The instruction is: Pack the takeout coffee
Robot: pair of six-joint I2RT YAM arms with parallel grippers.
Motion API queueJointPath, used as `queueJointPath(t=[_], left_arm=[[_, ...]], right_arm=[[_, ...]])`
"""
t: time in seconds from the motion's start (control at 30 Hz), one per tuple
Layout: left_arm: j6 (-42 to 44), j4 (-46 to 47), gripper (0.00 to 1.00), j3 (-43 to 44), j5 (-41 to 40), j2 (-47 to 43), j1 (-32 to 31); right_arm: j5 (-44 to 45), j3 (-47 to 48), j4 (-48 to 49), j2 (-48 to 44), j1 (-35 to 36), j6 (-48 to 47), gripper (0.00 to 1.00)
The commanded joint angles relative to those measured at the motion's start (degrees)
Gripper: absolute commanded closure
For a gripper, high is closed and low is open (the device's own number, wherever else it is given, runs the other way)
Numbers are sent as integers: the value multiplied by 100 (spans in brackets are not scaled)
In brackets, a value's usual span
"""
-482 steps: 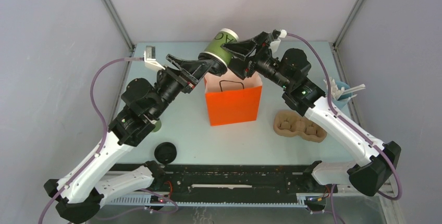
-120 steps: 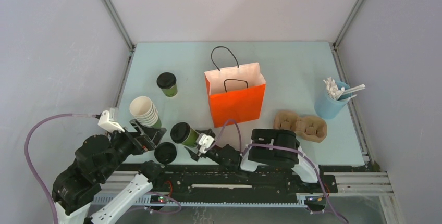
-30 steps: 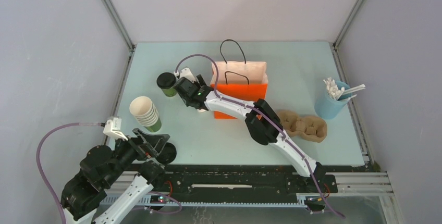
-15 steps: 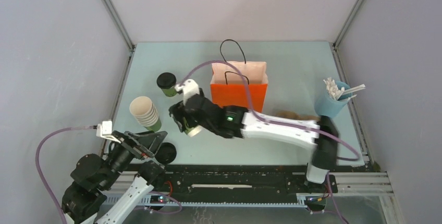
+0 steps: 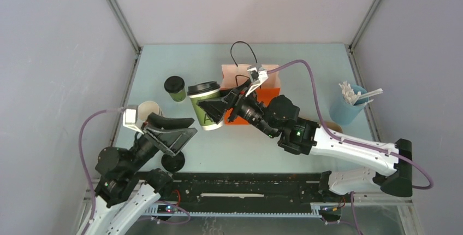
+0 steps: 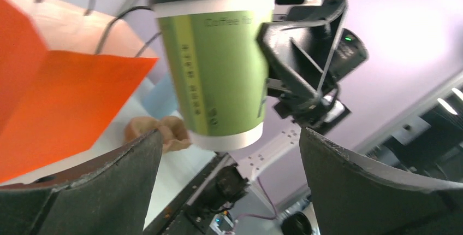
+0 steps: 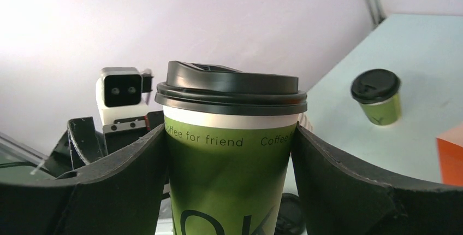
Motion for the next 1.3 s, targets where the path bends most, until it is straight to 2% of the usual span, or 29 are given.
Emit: queueJointPath(t=[0.0, 0.53, 0.67, 0.8, 0.9, 0.97, 1.03, 1.13, 1.2, 1.27], left_arm=[[-415, 1780, 0, -82, 1180, 500, 48], [-526, 1811, 0, -337, 1139, 640, 34], [-371, 1735, 8, -304, 1229, 607, 32], [123, 1160, 21, -262, 1127, 449, 36], [455, 847, 26, -229, 1167, 434, 32], [709, 637, 29, -176, 1217, 447, 41], [1049, 300, 29, -63, 1201, 487, 41], [1770, -455, 29, 260, 1331, 652, 33], [2200, -926, 30, 440, 1495, 758, 33], [2553, -1268, 32, 567, 1687, 850, 37]], right_arm=[[-187, -45, 1103, 139, 56, 421, 28], [-332, -43, 1729, 502, 296, 823, 28], [-381, -40, 1620, 492, 317, 876, 25], [-394, -45, 1000, 336, 332, 832, 19], [-438, -45, 628, 193, 343, 792, 13], [-524, -45, 274, 31, 343, 737, 1], [-725, -45, -394, -232, 312, 513, 0], [-1337, -36, -1954, -887, 63, 17, 0], [-1813, 35, -2897, -1280, -284, -41, 0], [-2716, 125, -3523, -1507, -794, -100, 0]])
